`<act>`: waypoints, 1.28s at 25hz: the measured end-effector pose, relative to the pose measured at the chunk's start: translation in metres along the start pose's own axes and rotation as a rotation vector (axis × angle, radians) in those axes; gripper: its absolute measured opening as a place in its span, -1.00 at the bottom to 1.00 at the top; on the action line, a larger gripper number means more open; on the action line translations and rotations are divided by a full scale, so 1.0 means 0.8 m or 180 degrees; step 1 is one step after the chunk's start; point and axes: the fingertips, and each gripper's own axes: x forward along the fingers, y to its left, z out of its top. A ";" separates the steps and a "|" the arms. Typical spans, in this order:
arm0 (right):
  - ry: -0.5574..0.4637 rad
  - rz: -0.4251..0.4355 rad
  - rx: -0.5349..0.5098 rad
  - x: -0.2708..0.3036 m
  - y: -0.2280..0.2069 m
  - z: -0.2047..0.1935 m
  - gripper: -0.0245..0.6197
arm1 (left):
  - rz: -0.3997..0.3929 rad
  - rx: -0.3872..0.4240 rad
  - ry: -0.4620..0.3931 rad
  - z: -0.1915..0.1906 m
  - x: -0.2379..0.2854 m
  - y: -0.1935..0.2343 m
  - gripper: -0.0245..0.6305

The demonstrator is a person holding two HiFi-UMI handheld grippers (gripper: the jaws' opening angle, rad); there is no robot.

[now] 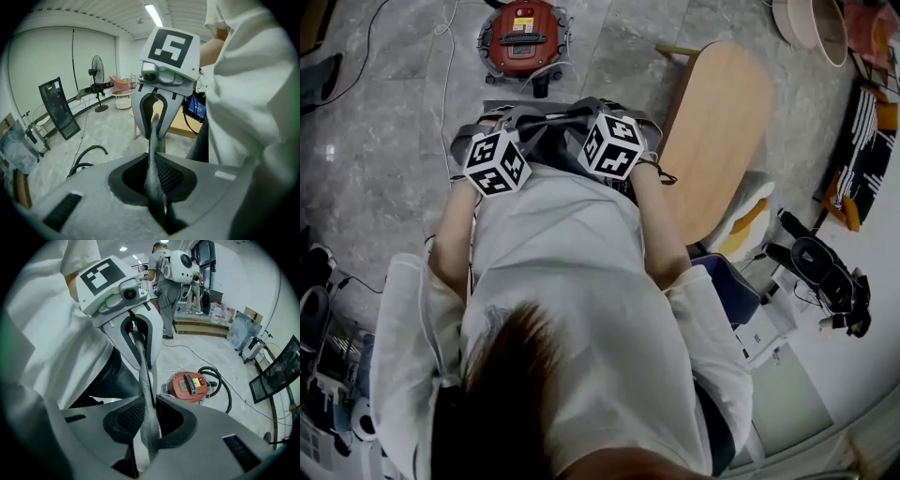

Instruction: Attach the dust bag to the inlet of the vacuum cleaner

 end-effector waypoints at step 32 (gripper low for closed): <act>0.0581 0.0667 0.0040 0.292 0.000 -0.149 -0.81 | -0.0577 -0.0874 0.0989 -0.235 0.264 -0.029 -0.80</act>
